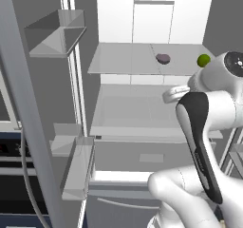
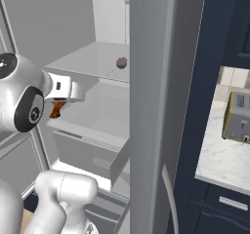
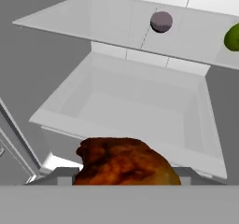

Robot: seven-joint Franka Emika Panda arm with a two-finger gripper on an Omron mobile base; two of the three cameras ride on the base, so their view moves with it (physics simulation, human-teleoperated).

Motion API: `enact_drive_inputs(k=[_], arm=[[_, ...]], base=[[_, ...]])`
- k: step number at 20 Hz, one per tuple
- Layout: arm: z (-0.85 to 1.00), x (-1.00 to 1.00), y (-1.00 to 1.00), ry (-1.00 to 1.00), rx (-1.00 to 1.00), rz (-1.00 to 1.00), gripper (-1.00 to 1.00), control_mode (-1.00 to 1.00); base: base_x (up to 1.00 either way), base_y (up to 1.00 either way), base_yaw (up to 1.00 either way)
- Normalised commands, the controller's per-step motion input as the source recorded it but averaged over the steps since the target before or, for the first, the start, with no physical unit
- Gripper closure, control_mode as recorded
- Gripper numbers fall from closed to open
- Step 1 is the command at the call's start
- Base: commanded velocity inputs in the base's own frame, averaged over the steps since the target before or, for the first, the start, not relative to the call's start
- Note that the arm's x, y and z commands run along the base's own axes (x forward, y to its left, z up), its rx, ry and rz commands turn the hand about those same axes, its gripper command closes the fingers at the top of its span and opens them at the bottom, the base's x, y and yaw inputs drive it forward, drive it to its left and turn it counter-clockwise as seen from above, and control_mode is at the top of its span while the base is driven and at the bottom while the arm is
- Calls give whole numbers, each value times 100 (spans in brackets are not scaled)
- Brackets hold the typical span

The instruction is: Gather the eggplant and lime from the fridge and place them on a tray on the dining counter. Then gather the chicken drumsticks from the fridge and place them on the other tray.

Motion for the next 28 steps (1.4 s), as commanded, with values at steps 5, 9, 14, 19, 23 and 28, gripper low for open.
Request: enact_drive_inputs(k=[5, 9, 14, 19, 23, 28], arm=[[-15, -24, 0, -4, 0, -6, 100, -100], [-6, -10, -2, -2, 0, -7, 100, -100], [-1, 0, -2, -1, 0, 0, 100, -100], [0, 0, -2, 0, 0, 0, 100, -100], [0, 0, 0, 0, 0, 0, 100, 100], [0, 0, 0, 0, 0, 0, 100, 100]], base=[[0, 0, 0], [0, 0, 0], [0, 0, 0], [0, 0, 0], [-3, 0, 0], [-53, 0, 0]])
